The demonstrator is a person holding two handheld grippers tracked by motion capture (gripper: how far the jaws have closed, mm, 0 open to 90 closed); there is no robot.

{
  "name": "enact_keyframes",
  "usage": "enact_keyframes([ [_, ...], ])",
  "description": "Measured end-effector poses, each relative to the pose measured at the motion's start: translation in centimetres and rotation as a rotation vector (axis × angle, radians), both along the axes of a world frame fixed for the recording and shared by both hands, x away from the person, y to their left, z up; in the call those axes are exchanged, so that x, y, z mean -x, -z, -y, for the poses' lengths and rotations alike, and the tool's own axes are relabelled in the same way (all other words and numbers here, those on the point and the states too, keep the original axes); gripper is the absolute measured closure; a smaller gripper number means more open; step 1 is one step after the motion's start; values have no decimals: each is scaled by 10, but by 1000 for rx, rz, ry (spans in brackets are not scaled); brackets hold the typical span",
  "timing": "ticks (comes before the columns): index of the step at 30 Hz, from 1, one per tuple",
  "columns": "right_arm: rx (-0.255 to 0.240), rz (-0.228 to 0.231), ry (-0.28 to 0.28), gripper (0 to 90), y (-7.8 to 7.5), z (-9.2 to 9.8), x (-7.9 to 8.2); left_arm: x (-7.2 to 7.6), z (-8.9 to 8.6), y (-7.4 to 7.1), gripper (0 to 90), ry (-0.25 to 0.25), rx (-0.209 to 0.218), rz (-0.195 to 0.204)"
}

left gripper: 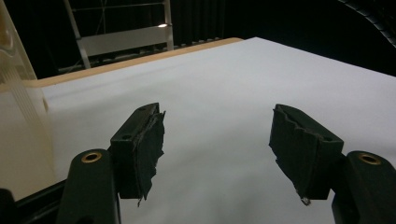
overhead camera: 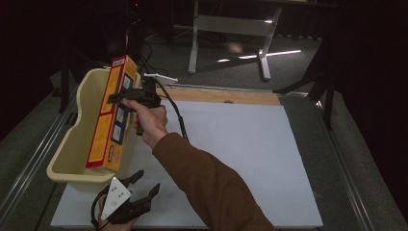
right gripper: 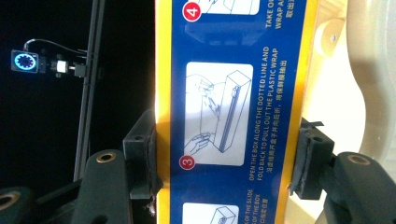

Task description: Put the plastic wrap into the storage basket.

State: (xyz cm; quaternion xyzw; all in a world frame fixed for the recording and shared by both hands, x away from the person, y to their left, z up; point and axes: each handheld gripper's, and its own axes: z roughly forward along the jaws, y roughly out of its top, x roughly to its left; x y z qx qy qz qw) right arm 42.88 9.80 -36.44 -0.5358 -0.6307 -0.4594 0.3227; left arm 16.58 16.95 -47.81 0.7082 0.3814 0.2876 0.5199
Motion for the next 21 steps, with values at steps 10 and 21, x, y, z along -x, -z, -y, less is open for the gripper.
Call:
enact_keyframes([
  [10, 22, -28, 23, 390, 12, -9, -7, 1, -3, 0, 344, 1, 22, -2],
  [21, 88, -37, 36, 388, 25, -24, -8, 1, -5, 1, 344, -5, 33, -4],
])
